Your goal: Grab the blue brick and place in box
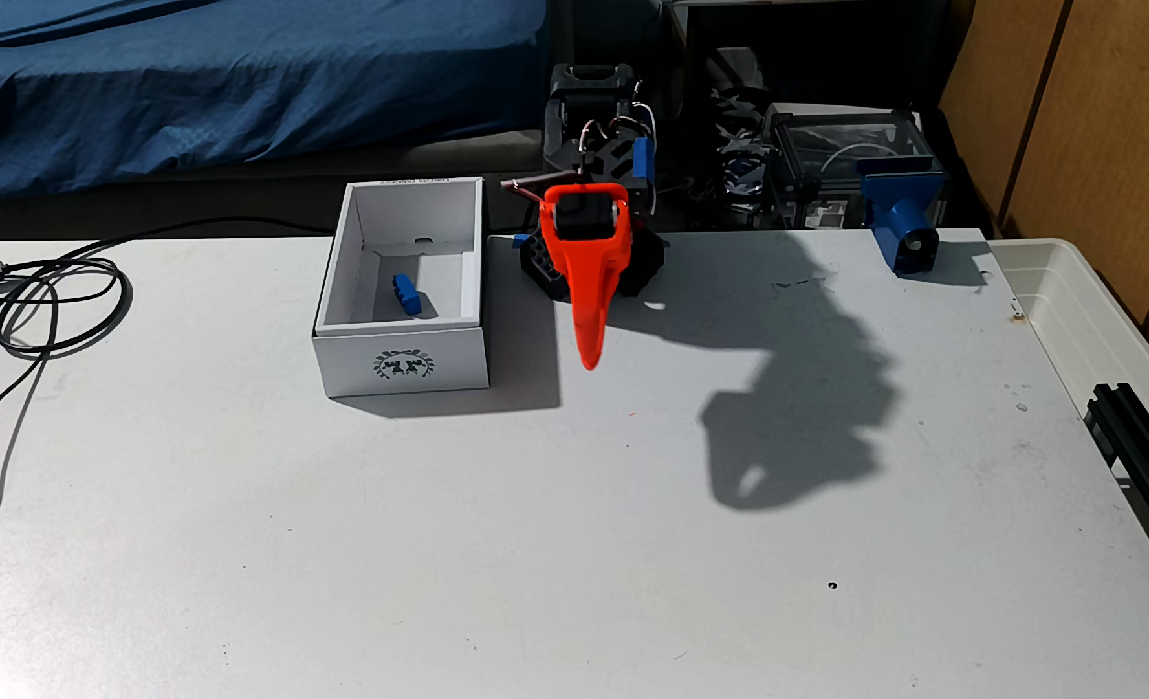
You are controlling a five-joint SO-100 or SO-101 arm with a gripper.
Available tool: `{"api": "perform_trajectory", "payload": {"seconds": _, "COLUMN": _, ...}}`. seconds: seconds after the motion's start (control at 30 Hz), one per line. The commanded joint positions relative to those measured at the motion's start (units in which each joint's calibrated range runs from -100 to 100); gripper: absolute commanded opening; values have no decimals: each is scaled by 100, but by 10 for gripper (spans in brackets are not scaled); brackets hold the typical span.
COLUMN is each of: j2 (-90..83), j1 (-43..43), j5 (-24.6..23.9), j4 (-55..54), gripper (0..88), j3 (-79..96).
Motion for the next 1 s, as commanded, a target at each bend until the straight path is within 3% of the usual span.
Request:
{"api": "perform_trajectory", "payload": {"seconds": 0.0, "j2": -34, "j1": -54, "j5": -34, "j4": 518, "gripper": 10, "j3": 0}}
{"api": "perform_trajectory", "payload": {"seconds": 0.17, "j2": -59, "j1": -54, "j5": -34, "j4": 983, "gripper": 8, "j3": -9}}
{"api": "perform_trajectory", "payload": {"seconds": 0.97, "j2": -17, "j1": -69, "j5": -76, "j4": 991, "gripper": 9, "j3": -9}}
